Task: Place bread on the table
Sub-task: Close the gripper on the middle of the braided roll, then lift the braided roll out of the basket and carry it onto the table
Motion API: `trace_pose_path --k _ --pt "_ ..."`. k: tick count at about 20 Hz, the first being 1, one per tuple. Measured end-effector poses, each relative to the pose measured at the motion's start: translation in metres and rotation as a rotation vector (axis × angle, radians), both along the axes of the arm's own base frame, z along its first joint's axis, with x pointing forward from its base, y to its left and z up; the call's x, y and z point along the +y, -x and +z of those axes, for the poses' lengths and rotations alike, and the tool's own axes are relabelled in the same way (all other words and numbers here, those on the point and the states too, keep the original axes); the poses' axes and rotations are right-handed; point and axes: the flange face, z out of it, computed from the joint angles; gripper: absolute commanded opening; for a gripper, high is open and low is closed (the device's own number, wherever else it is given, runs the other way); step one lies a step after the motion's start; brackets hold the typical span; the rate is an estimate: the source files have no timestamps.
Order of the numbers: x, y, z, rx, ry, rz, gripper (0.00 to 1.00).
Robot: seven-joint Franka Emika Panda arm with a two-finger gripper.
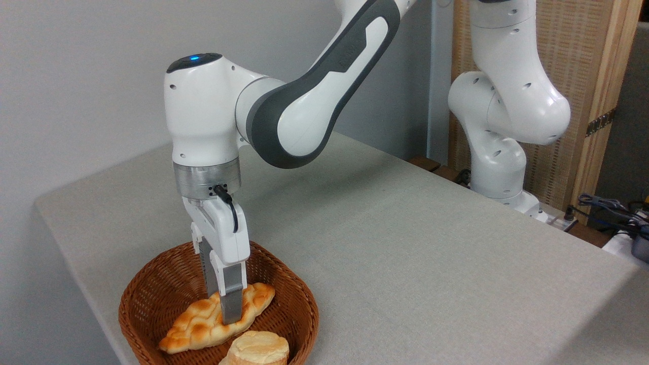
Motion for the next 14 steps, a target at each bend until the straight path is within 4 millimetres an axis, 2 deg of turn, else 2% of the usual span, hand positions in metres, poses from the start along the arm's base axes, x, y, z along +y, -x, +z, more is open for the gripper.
trace_pose_path --k 8,11,14 --pt "0.0001 0.0001 0.0016 -0.003 0.0 0.0 0.31" --pt "0.0002 0.0005 0.0052 -0.009 0.001 0.001 0.24" --pt "0.0001 0.0006 0.0074 -0.012 0.003 0.002 0.21"
